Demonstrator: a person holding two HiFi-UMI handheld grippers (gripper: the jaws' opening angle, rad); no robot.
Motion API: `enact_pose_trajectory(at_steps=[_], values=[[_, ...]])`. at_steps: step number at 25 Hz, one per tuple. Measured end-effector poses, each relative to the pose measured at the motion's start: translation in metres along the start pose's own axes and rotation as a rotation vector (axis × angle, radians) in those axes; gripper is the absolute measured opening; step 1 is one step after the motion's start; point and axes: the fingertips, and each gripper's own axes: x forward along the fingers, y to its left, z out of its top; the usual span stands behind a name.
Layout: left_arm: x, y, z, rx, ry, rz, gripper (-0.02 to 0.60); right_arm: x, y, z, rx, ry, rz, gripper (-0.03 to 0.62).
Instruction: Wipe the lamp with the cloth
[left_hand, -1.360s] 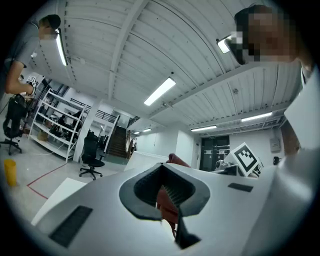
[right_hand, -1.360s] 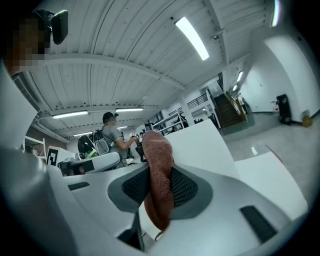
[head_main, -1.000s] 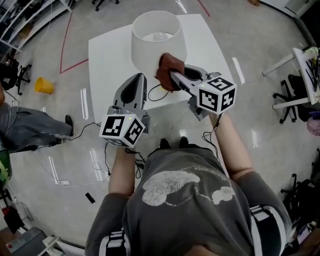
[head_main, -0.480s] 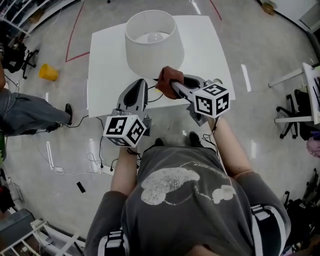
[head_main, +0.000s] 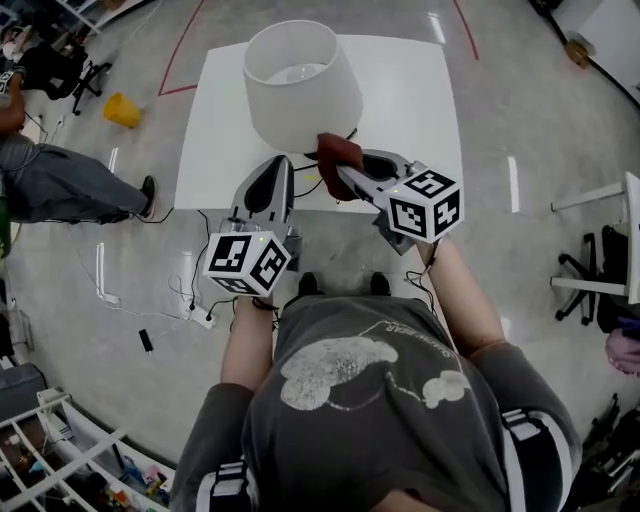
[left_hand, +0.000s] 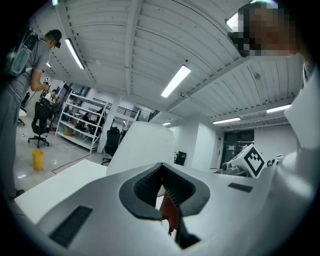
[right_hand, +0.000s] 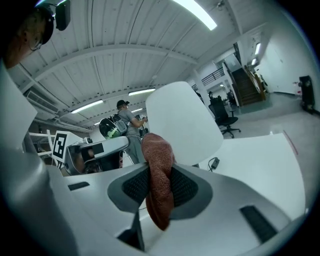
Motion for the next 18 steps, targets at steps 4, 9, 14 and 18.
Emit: enact_pose_trajectory(at_steps=[4,9,14,18], values=[[-0.005,-0.009,0.022,0.022,-0.062,0.043,0.008,-0.007,0.008,0.025,-0.049,-0.031,0.085,0.092],[-0.001,-0.037,0.052,0.085,-0.133,0.095,0.008,-0.019,0.008,0.069,-0.11,-0.077,0.169,0.092],[-0.003,-0.046,0.079,0.124,-0.186,0.129,0.008,-0.012,0.011,0.106,-0.153,-0.104,0.209,0.092],[-0.005,-0.041,0.084,0.12,-0.192,0.14,0.008,-0.005,0.01,0.115,-0.142,-0.11,0.204,0.092]])
